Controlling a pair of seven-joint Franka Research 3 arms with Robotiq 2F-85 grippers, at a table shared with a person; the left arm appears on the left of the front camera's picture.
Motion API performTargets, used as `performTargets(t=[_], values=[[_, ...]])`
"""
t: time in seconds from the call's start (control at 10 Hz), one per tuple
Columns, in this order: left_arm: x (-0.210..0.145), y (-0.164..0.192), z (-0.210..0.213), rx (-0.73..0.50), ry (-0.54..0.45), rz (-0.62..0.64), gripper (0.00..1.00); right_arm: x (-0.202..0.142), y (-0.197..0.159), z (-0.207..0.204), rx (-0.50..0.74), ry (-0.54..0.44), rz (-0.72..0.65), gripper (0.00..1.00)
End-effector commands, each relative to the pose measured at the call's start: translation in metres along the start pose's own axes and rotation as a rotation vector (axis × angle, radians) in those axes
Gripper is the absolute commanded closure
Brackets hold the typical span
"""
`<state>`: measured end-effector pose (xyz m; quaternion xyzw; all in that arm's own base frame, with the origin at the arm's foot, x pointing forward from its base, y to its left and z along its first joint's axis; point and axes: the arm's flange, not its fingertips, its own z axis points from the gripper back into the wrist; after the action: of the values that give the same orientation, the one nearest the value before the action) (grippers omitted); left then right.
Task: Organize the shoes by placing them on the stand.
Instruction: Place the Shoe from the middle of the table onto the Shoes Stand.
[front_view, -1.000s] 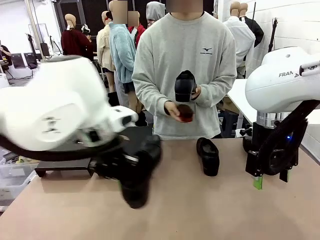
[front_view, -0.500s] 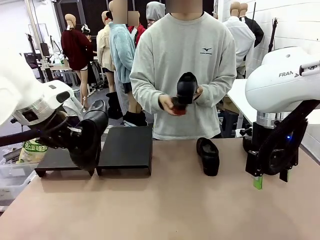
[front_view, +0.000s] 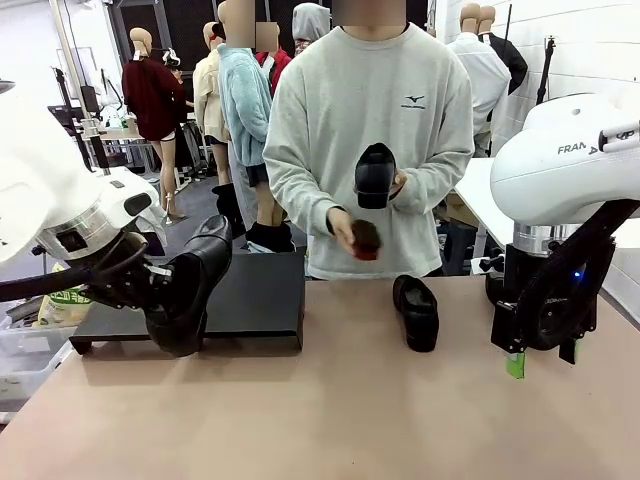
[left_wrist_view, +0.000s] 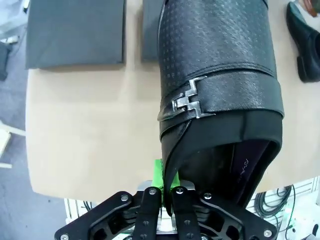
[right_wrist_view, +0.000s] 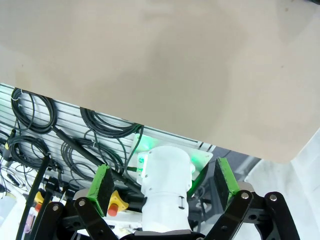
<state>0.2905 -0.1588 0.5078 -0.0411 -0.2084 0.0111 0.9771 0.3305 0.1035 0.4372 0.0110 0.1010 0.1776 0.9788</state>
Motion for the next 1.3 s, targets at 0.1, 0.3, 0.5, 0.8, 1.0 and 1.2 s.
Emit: performTargets(t=[0.1, 0.3, 0.5, 0.8, 1.0, 1.2], values=[[0.068, 0.043, -0.010, -0.007, -0.159, 0.091, 1.00, 0.001, 0.002, 0.001, 0.004, 0.008, -0.018, 0.00], [0.109, 0.084, -0.018, -0.009, -0.180, 0.086, 1.00, 0.001, 0.002, 0.001, 0.004, 0.008, -0.018, 0.00], [0.141, 0.120, -0.039, 0.090, -0.109, 0.108, 1.00, 0.001, 0.002, 0.001, 0.004, 0.008, -0.018, 0.00], [0.176, 0.178, -0.060, 0.168, -0.025, 0.180, 1.00, 0.001, 0.002, 0.001, 0.004, 0.008, -0.018, 0.00], [0.177, 0.196, -0.068, 0.181, 0.002, 0.220, 1.00, 0.001, 0.002, 0.001, 0.004, 0.008, -0.018, 0.00], [0.174, 0.197, -0.076, 0.146, 0.019, 0.232, 1.00, 0.001, 0.002, 0.001, 0.004, 0.008, -0.018, 0.00]])
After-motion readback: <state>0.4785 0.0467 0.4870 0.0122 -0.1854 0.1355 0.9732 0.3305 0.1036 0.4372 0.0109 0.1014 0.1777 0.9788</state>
